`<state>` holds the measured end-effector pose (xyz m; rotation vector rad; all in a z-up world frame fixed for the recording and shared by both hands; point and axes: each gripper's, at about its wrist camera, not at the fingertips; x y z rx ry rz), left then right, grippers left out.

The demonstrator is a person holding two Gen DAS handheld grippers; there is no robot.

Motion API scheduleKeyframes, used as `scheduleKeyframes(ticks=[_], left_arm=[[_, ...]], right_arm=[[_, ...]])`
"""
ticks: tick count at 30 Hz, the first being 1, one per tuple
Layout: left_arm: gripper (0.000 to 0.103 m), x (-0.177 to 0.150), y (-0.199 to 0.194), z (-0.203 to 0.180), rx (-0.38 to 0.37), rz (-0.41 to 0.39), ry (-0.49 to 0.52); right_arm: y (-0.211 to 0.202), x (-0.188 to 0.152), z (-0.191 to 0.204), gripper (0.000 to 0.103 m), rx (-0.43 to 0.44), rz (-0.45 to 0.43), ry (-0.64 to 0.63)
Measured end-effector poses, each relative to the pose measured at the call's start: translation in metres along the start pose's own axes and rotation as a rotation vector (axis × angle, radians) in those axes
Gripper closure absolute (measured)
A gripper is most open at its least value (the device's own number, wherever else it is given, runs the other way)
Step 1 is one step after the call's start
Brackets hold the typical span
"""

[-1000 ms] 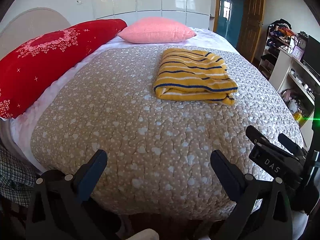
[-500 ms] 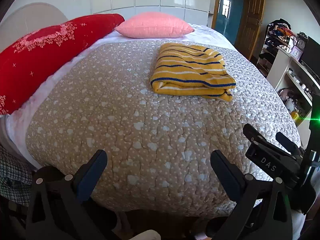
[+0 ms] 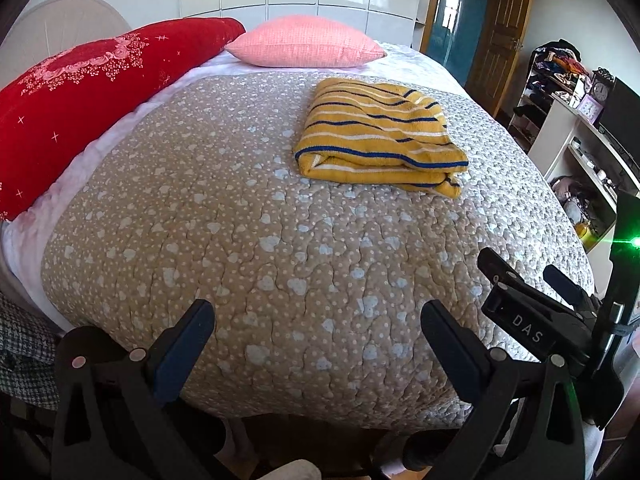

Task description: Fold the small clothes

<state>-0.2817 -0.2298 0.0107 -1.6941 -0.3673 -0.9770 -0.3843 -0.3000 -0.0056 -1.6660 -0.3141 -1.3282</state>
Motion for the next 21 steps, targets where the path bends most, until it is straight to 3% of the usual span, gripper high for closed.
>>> scheduleKeyframes(ticks=[21], left_arm=[[0.0,-0.004,0.01,0.005,-0.025,0.049,-0.031]], right_arm=[[0.005,-0.003,0.003,0.0,0.004,0.017,-0.011]])
Point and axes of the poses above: each gripper's, at about its wrist camera, not at the fingertips, and y roughly the way its jaws point, z to its left, x to its top, and after that the axes turned 11 degrees about -z, right-handed
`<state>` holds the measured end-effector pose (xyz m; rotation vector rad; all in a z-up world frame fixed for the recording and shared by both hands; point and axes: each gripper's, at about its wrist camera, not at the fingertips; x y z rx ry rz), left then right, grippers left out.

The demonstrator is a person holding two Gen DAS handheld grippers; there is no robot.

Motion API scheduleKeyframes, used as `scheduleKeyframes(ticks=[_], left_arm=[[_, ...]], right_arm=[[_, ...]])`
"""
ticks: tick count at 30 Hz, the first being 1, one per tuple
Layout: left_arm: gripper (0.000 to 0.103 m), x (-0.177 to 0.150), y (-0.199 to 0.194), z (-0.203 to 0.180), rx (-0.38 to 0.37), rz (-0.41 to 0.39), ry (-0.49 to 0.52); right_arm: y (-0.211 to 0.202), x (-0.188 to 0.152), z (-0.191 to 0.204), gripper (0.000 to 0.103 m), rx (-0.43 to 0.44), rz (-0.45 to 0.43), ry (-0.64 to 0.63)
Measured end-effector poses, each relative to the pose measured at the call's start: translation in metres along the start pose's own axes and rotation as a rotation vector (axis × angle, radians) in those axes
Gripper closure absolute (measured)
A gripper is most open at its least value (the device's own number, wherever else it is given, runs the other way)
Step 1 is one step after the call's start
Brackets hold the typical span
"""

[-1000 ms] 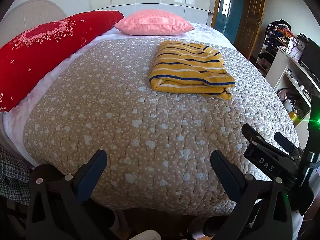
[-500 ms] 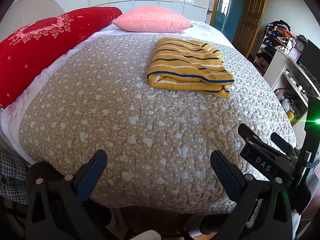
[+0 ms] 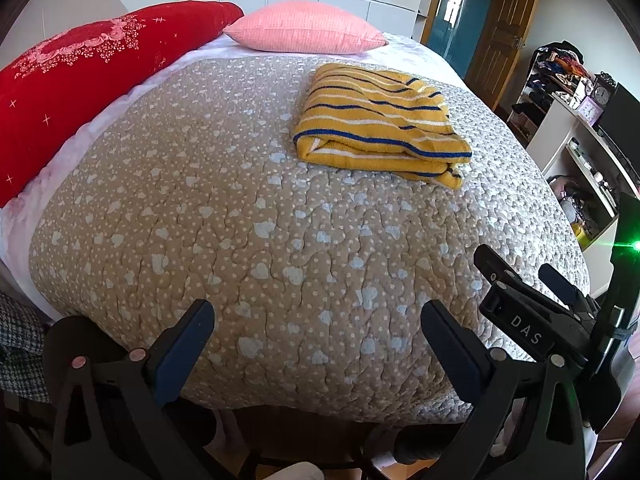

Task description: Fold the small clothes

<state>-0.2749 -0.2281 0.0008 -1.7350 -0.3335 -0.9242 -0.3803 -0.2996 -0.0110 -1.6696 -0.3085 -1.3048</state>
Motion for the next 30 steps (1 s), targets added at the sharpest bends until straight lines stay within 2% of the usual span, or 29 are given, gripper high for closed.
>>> scheduleKeyframes(ticks=[30], left_arm=[[0.0,-0.0031,0.0059,0.0071,-0.004,0.027,-0.031]], right_arm=[[0.001,-0.0048,0.0042,0.0,0.001,0.001,-0.027]])
Point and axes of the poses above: each gripper's, at about its wrist camera, not at the fingertips, and y roughly the way its jaws point, z to its left, x to its top, and after that the axes turned 11 degrees about -z, right-handed
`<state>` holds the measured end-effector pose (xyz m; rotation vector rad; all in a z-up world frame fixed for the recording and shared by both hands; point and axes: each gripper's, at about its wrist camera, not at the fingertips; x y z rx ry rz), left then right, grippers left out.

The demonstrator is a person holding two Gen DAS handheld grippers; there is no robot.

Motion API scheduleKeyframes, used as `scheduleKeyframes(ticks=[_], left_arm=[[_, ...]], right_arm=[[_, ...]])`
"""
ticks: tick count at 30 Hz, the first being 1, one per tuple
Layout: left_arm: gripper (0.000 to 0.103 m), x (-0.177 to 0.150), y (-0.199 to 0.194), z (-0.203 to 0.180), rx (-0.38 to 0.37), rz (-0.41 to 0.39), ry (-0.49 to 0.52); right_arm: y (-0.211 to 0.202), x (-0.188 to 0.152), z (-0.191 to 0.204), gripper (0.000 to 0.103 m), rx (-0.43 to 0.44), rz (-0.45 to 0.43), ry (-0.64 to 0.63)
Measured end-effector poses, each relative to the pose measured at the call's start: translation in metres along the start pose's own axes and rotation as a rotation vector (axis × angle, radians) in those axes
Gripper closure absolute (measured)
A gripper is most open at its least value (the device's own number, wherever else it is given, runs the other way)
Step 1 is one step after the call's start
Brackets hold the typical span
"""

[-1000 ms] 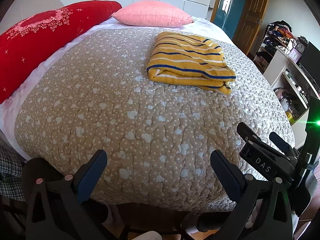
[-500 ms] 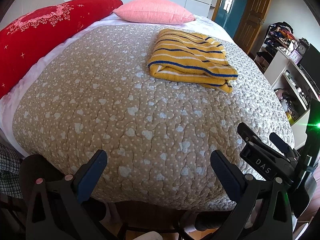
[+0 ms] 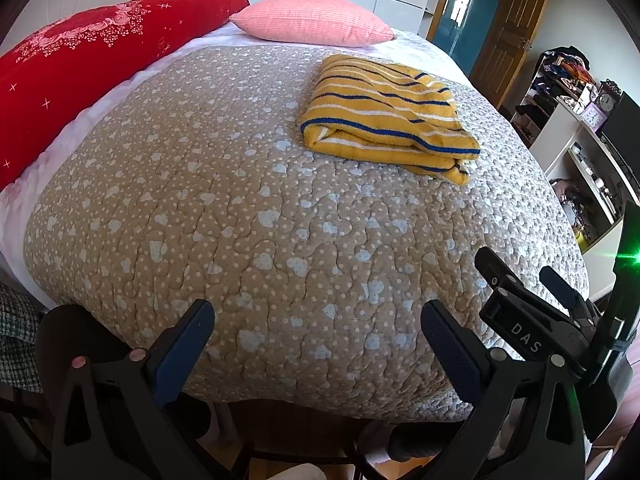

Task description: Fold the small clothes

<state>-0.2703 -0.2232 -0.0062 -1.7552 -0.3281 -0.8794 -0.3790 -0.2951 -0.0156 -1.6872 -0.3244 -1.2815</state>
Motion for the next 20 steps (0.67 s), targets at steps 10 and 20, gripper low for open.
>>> scheduleKeyframes(ticks=[10,20], left_arm=[[0.0,0.001,-0.001,0.001,-0.018,-0.01,-0.018],[0.0,0.0,0.0,0.01,0.0,-0.008,-0.054]], right_arm=[[0.002,0.0,0.001,0.0,0.002,0.003,-0.005],[-0.002,0.001,0.005,0.0,0.01,-0.004,-0.014]])
Point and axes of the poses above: each gripper's, at about its wrist camera, not at the fingertips, and y roughly the way its jaws point, z to its left, x to its top, and after that the axes turned 11 degrees about -z, right-handed
